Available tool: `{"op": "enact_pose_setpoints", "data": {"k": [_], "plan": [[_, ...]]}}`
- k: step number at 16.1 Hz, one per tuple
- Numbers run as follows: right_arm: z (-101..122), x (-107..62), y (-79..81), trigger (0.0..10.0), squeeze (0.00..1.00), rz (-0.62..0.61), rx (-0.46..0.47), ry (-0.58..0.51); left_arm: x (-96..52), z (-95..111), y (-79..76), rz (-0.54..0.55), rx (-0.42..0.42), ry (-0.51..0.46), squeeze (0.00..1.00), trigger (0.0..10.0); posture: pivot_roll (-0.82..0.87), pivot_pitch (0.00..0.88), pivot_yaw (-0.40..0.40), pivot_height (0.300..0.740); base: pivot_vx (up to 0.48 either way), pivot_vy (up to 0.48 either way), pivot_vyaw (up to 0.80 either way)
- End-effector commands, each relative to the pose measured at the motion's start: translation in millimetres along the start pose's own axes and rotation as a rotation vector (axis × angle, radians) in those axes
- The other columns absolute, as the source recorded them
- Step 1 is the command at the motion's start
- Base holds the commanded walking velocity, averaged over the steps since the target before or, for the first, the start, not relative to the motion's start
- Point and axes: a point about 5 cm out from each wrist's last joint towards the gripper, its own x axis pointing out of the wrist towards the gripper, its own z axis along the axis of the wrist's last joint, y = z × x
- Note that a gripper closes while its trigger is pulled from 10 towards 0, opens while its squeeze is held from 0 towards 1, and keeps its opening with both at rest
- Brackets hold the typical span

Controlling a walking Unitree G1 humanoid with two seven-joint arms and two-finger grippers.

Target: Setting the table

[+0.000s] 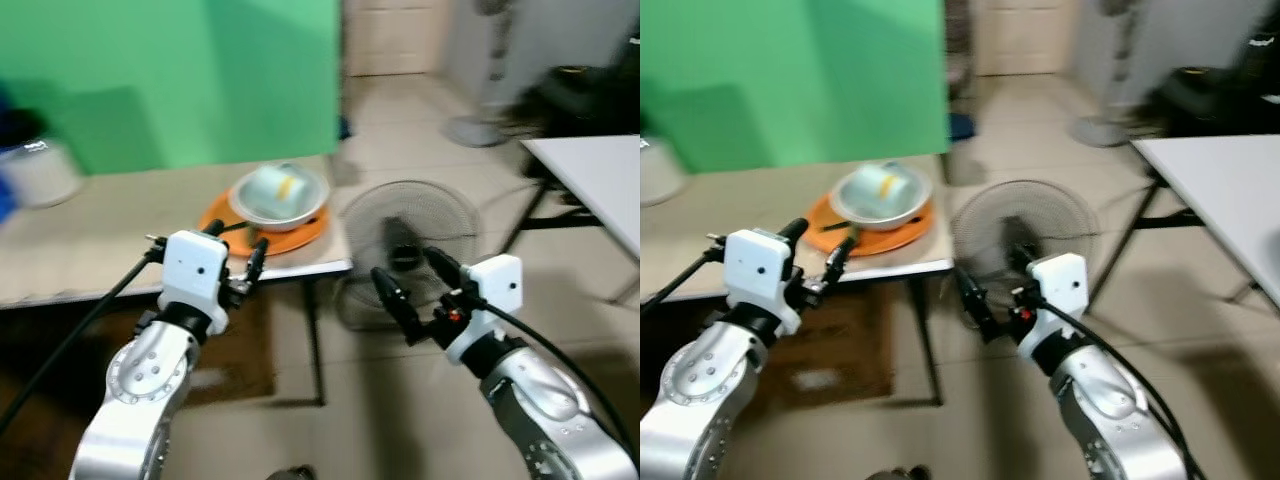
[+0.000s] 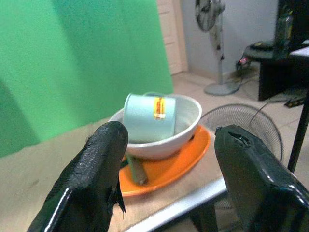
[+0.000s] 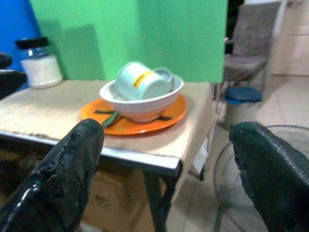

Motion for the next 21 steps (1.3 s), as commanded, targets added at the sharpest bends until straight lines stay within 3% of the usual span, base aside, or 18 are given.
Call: {"op": "enact_pose_setpoints", "data": {"k": [1,3,4,5,6,7,11,16,21], "plan": [[2.3,1.9,0.5,10.0,1.00,-0.002,0.002,-0.015,1.1,3.5,3.3,0.005,0.012,-0.015,0.00,10.0,0.12,0.000,0.041,0.740,0.262,0.000,0.80],[2.6,2.3,0.4,10.0,1.00,-0.008,0.001,-0.017,1.2,4.0,3.6,0.005,0.013,-0.018,0.00,10.0,0.12,0.000,0.041,0.740,0.262,0.000,0.00],[3.7,3.4,-0.1,10.0,0.67,-0.020,0.009,-0.027,1.5,5.5,5.1,0.006,0.016,-0.023,0.00,10.0,0.12,0.000,0.041,0.740,0.266,0.000,0.00],[4.5,3.9,-0.5,10.0,0.24,-0.025,0.014,-0.032,1.7,6.3,5.9,0.007,0.016,-0.026,0.00,10.0,0.12,0.000,0.041,0.740,0.262,0.000,0.00],[6.1,4.5,-1.0,10.0,0.06,-0.028,0.019,-0.040,1.8,7.1,6.9,0.009,0.018,-0.029,0.00,10.0,0.12,0.000,0.041,0.740,0.262,0.000,0.00],[6.7,4.8,-1.2,10.0,0.00,-0.029,0.021,-0.043,2.0,7.3,7.3,0.010,0.019,-0.030,0.00,10.0,0.12,0.000,0.041,0.740,0.266,0.000,0.00],[9.3,6.9,0.5,10.0,0.00,-0.009,-0.002,-0.043,3.3,7.7,8.7,0.015,0.019,-0.033,0.00,10.0,0.13,0.000,0.034,0.740,0.268,0.000,0.00],[12.7,9.2,0.7,10.0,0.00,-0.001,-0.011,-0.055,4.8,10.0,9.4,0.014,0.028,-0.043,0.00,10.0,0.13,0.000,0.032,0.740,0.275,0.000,0.76],[14.4,10.2,-1.9,10.0,0.00,-0.008,-0.002,-0.064,4.9,9.3,7.8,0.001,0.036,-0.039,0.00,10.0,0.13,0.000,0.033,0.740,0.279,0.000,0.00]]}}
